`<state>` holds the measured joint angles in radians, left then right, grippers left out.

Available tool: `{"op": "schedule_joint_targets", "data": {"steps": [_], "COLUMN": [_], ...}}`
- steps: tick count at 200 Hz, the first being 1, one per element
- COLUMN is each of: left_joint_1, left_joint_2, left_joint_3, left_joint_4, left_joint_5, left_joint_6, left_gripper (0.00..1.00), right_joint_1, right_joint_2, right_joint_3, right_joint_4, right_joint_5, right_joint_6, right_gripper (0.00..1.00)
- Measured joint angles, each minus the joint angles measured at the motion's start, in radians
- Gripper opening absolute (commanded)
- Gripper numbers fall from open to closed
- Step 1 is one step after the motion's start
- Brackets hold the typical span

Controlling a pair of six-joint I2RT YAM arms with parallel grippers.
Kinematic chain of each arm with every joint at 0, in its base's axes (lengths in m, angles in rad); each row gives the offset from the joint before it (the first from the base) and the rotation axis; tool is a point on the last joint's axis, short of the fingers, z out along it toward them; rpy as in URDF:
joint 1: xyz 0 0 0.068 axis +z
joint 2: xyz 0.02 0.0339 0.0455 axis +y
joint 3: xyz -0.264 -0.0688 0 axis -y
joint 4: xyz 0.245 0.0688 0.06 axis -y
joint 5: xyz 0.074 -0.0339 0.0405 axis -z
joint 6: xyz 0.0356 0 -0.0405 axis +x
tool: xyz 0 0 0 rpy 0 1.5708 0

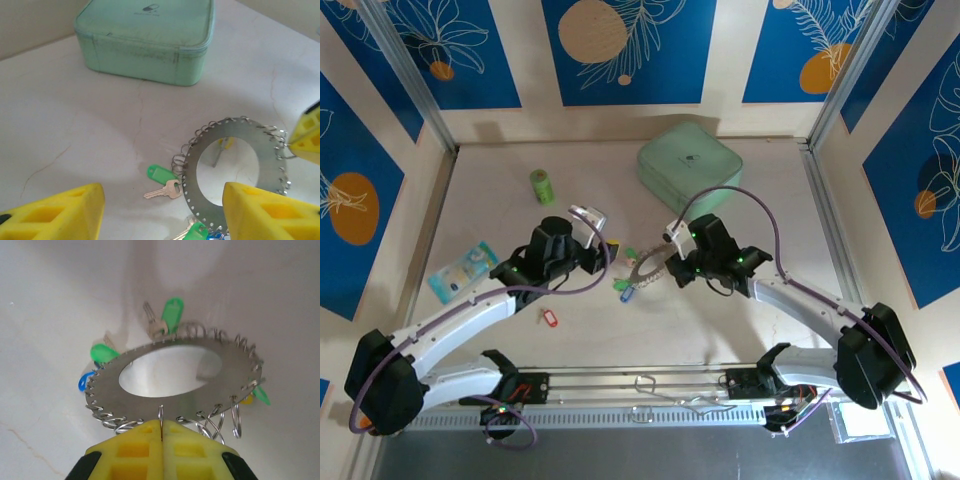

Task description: Put the keys on the keyring

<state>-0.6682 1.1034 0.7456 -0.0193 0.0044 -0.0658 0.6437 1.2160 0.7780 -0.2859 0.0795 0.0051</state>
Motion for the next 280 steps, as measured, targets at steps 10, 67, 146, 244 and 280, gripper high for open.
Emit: {"op": "schedule_joint_targets", "data": {"steps": [10,67,146,244,280], "left_joint_1": [0.008,0.068,0.076,0.076,0.075], "left_joint_2": [-0.008,-0.017,-0.031,0.02,0.038], "left_joint_3": [0.0,0.001,-0.042,-0.132,-0.139], "left_joint_4": [0.002,0.001,0.167,0.335,0.402], "left_joint_5": [0.024,0.167,0.539,0.82,0.867], "left_joint_6": [0.016,0.106,0.135,0.144,0.137], "left_gripper": [0.6,0.46,0.37,0.31,0.3], "right_joint_1": [0.005,-0.015,-0.05,-0.016,0.008], "right_joint_2": [-0.007,-0.076,-0.129,-0.148,-0.148], "right_joint_3": [0.0,0.0,0.0,0.025,0.03], "right_joint_4": [0.034,0.186,0.227,0.207,0.203], "right_joint_5": [-0.002,-0.17,-0.474,-0.57,-0.577], "right_joint_6": [-0.042,-0.175,-0.234,-0.241,-0.241], "right_gripper": [0.0,0.0,0.0,0.0,0.0]}}
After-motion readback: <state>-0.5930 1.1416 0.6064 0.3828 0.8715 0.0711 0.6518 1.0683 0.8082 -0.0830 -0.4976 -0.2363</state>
